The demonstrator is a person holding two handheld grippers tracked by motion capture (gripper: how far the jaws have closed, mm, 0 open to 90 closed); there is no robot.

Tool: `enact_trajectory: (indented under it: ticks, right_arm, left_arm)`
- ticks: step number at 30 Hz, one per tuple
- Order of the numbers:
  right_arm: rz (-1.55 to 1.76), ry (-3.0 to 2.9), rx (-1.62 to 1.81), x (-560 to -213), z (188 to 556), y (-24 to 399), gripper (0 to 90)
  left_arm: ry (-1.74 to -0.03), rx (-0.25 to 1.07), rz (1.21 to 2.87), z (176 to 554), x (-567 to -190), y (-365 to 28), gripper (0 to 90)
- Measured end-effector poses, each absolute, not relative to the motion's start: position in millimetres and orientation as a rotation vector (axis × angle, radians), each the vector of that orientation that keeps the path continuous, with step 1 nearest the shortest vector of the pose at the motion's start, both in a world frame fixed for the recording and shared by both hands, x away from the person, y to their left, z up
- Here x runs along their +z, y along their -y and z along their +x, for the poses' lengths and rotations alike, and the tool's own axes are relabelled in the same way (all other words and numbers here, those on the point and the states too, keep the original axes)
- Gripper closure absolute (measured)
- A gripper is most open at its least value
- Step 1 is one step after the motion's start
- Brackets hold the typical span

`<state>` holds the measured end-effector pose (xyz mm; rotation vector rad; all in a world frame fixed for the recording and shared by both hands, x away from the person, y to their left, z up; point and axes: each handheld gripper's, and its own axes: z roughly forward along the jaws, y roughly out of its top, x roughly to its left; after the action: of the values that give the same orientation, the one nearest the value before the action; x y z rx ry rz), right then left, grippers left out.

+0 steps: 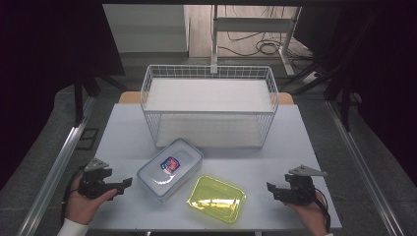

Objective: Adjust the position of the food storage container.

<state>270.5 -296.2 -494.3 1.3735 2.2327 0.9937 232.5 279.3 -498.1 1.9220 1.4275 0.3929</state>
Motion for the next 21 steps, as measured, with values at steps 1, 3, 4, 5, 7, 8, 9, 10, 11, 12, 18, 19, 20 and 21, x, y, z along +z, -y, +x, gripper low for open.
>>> enact_trajectory:
  ticks: [1,3,4,5,7,8,9,10,11,12,18,19,20,21]
  right_arm:
    - [1.373,-2.233,0.994,-494.3,270.5,296.2,21.4]
    - [1.373,-2.233,0.997,-494.5,268.2,295.8,21.4]
    - [1.370,-2.233,1.000,-494.3,267.0,296.1,21.4]
    - [1.374,-2.232,1.000,-493.9,266.1,296.5,21.3]
    - [1.380,-2.224,1.006,-492.6,266.0,297.4,21.3]
    - [1.379,-2.223,1.011,-492.0,266.9,297.8,21.3]
    - [1.380,-2.222,1.013,-491.6,267.9,297.8,21.3]
    - [1.379,-2.224,1.013,-491.7,269.2,297.6,21.3]
    - [1.374,-2.232,1.008,-493.4,272.2,296.9,21.3]
    - [1.373,-2.236,1.006,-494.2,273.1,296.5,21.3]
    - [1.337,-2.249,0.994,-492.7,272.3,288.5,21.3]
    - [1.330,-2.252,0.994,-491.9,271.5,286.9,21.3]
    - [1.321,-2.255,0.992,-491.1,270.4,284.9,21.3]
    - [1.313,-2.257,0.991,-490.6,269.2,283.3,21.3]
  left_arm:
    - [-1.427,0.393,1.922,232.5,-498.1,-279.3,14.4]
    - [-1.419,0.396,1.912,233.1,-495.5,-278.9,15.0]
    - [-1.415,0.392,1.911,233.6,-494.3,-278.7,16.0]
    - [-1.410,0.388,1.909,233.9,-493.4,-278.7,17.4]
    - [-1.404,0.379,1.910,234.4,-491.9,-279.0,22.3]
    - [-1.402,0.370,1.908,234.7,-491.1,-279.6,24.8]
    - [-1.400,0.360,1.908,235.2,-490.0,-280.4,28.3]
    - [-1.398,0.350,1.907,236.0,-488.5,-281.2,32.0]
    - [-1.389,0.343,1.910,236.1,-486.1,-281.4,37.4]
    - [-1.380,0.345,1.918,234.8,-484.1,-280.6,39.7]
    - [-1.338,0.338,1.939,227.4,-472.3,-278.6,70.6]
    - [-1.327,0.335,1.943,225.3,-469.3,-278.0,76.0]
    - [-1.315,0.329,1.947,223.4,-466.5,-277.4,80.6]
    - [-1.300,0.311,1.950,222.2,-464.0,-276.3,84.1]
